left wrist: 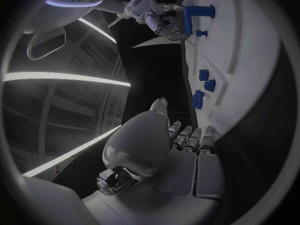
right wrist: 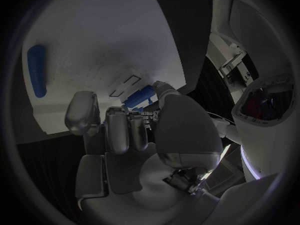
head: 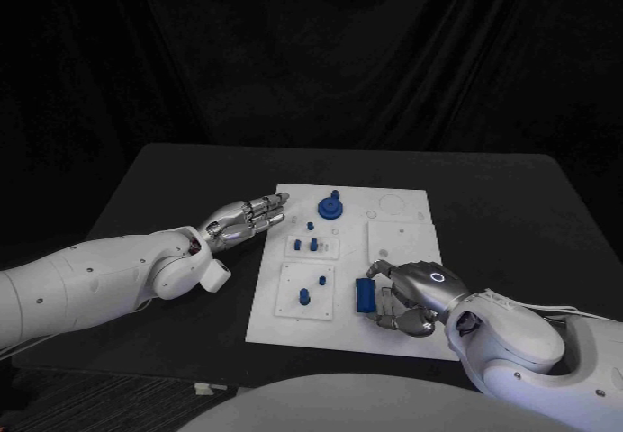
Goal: Assemble the parts on the task board
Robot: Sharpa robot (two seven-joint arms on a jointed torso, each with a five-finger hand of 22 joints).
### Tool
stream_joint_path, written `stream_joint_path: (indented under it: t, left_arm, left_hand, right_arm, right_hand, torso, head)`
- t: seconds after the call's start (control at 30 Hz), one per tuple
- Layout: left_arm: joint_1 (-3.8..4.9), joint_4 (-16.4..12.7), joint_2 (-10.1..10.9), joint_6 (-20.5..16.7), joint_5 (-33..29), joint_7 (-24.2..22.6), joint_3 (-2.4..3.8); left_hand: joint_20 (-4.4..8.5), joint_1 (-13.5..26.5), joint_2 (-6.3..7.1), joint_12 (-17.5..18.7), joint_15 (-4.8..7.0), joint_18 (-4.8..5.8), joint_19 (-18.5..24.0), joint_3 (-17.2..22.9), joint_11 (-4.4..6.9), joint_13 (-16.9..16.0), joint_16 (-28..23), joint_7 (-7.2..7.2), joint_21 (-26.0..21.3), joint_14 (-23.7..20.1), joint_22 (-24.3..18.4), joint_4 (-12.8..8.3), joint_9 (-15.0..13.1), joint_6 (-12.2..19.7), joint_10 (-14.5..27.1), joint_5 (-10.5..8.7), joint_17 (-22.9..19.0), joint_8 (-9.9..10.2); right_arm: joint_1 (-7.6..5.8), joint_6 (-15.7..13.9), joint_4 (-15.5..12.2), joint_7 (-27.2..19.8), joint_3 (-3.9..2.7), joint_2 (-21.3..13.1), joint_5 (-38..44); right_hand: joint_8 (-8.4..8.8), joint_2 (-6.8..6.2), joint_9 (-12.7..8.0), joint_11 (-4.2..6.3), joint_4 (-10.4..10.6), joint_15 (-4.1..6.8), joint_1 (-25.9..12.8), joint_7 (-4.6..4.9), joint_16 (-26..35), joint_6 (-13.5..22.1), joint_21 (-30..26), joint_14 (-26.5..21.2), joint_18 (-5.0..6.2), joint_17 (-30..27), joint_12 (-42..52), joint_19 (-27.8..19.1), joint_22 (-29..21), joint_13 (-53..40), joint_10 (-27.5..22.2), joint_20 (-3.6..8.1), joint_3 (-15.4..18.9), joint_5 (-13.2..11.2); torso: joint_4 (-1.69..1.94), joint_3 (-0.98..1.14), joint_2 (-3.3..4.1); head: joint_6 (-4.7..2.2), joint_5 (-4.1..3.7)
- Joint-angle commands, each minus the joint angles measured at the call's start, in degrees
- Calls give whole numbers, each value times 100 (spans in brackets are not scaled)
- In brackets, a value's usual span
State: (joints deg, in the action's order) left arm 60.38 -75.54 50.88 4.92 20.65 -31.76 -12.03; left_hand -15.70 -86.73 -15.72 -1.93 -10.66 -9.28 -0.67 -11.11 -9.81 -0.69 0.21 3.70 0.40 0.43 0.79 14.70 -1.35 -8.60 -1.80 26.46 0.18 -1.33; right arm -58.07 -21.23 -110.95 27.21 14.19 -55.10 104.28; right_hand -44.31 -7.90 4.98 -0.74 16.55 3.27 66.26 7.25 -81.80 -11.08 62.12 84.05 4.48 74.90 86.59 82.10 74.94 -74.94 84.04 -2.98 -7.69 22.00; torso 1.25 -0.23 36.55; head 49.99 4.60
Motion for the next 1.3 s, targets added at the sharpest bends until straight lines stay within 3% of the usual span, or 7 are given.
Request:
stream_joint_path:
  t: [0.03,0.3,0.63,0.73,0.87,1.03,1.3]
  left_arm:
    - [-52,-2,-13,124,16,247,-34]
    - [-53,-9,-6,120,16,260,-34]
    - [-54,-26,21,76,16,199,-34]
    - [-54,-35,31,43,16,108,-34]
    - [-54,-53,39,-51,16,-92,-34]
    - [-54,-107,53,-259,16,-414,-34]
    - [-53,-169,62,-589,16,-780,-34]
  left_hand:
    - [-50,-20,-5,-19,-50,12,-9,18,-25,-9,8,35,31,-1,5,6,-5,13,-7,2,1,-26]
    - [-51,-15,-6,-22,-49,11,-10,21,-27,-9,8,73,32,-1,6,11,-8,-9,-9,3,1,-30]
    - [-51,-14,-3,-32,-46,9,-10,22,-24,-12,9,93,32,1,6,13,-10,-23,-17,5,2,-33]
    - [-43,-9,42,-38,-30,4,-12,1,-33,-13,8,87,34,0,8,10,-10,-30,-23,-1,1,-34]
    - [5,86,229,-60,77,-45,-11,-147,-28,-16,-2,25,35,-16,6,77,-12,-68,-38,-2,-5,-34]
    - [135,147,310,-78,243,-81,11,-244,73,-18,-21,-42,17,-43,-15,190,-17,-131,-49,-86,-18,-40]
    - [541,238,353,5,567,-12,62,-390,438,6,-21,-779,-34,-43,-71,206,27,164,41,-339,-18,27]
  right_arm:
    - [15,52,-2,161,0,-2,16]
    - [15,-97,-37,114,0,-46,16]
    - [-189,-932,-310,-209,-3,-444,-175]
    - [-479,-1064,-388,-331,-2,-626,-902]
    - [-928,-790,-324,-329,-1,-808,-2094]
    - [-1449,211,-51,33,0,-934,-3396]
    - [-1670,982,301,513,1,-939,-3947]
  right_hand:
    - [63,-1,-62,-42,15,-39,83,-7,27,132,-38,308,91,31,-41,-11,790,-1095,254,-28,126,-133]
    - [509,-417,-139,-21,60,-19,43,-34,42,517,-71,302,94,7,-74,-16,785,-1057,228,-11,622,-825]
    - [-22,-836,-48,21,78,17,-587,-82,-39,166,111,337,60,140,-7,46,832,-1124,292,29,1094,-1714]
    - [-147,-678,-15,14,74,13,-711,-68,-34,-120,159,336,52,133,54,66,843,-1189,348,27,971,-1665]
    - [-711,122,200,-44,31,-39,-616,-47,-47,-958,142,343,54,146,134,66,839,-1273,416,-22,425,-1011]
    - [-960,343,358,11,2,-5,-587,-206,-39,-2097,217,339,50,129,214,96,856,-1360,486,-6,350,-621]
    - [-321,393,410,187,-9,153,-409,-407,-257,-3230,1187,422,-123,432,341,383,1087,-1506,596,156,428,-850]
  torso:
    - [1,1,-1]
    - [-1,1,2]
    - [1,2,-2]
    - [2,2,-3]
    - [-1,3,-2]
    - [7,2,-4]
    - [4,-6,-9]
  head:
    - [1,2]
    - [1,8]
    - [1,6]
    - [1,-11]
    - [1,-30]
    - [1,-51]
    - [1,-65]
